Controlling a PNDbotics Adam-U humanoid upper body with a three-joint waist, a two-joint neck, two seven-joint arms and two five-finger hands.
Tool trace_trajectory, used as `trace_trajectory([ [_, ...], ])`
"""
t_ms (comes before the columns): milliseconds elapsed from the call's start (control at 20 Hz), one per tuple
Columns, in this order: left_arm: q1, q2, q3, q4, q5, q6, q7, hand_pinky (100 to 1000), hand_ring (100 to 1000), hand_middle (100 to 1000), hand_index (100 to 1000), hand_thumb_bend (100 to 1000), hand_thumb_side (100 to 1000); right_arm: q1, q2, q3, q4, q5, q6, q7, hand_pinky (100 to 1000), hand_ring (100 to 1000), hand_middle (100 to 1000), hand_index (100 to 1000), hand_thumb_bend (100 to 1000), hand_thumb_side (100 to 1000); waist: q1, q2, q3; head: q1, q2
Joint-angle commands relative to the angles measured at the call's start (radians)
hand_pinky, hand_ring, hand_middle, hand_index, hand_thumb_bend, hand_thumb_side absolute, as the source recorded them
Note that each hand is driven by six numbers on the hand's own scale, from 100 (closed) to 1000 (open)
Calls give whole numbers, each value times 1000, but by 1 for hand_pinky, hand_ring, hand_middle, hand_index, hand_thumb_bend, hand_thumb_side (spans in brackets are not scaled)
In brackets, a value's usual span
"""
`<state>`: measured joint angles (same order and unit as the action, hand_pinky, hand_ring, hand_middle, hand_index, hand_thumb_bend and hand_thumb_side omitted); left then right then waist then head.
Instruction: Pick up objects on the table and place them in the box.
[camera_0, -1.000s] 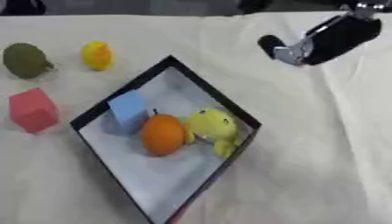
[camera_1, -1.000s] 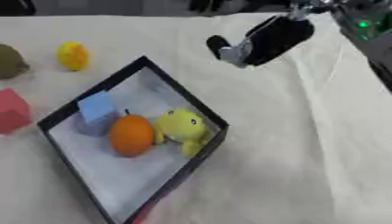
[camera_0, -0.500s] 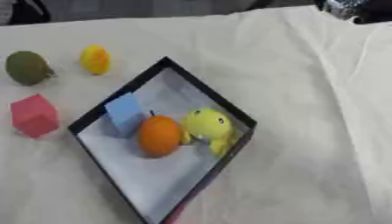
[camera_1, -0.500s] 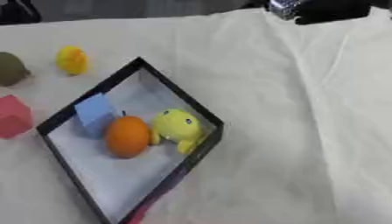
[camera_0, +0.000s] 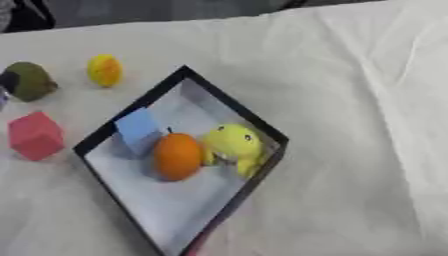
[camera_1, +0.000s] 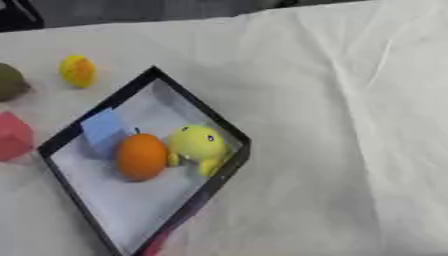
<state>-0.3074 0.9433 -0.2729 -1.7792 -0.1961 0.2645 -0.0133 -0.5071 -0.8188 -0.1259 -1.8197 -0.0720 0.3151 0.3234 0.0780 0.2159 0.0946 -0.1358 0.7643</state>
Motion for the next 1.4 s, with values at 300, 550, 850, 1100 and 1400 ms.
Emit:
trace_trajectory([
  [300,32,269,-105,-22,-30,-131,-141,850,844,828,889,383,708,-6,-13,18,9,-62,-25,-143,921,774,759,851,100,669,-2,-22,-3,25,-7],
  [550,54,361,-40,-35,8,-188,-228,860,857,843,903,423,675,1,-10,48,1,-81,-29,-230,919,770,754,849,100,665,-16,-20,0,48,-12],
  [850,1,353,4,-35,21,-163,-339,886,886,860,907,564,536,17,-12,86,-7,-101,-30,-341,917,768,752,848,100,665,-21,-24,10,53,-14],
  [1100,-77,330,36,-4,11,-168,-427,890,889,843,895,571,388,30,-7,98,-18,-123,-35,-429,919,770,754,850,100,668,-24,-26,12,59,-16],
  [1400,-197,284,24,87,-12,-186,-523,893,893,843,892,585,323,39,1,95,-29,-149,-41,-513,918,765,750,848,100,666,-23,-27,10,72,-15],
])
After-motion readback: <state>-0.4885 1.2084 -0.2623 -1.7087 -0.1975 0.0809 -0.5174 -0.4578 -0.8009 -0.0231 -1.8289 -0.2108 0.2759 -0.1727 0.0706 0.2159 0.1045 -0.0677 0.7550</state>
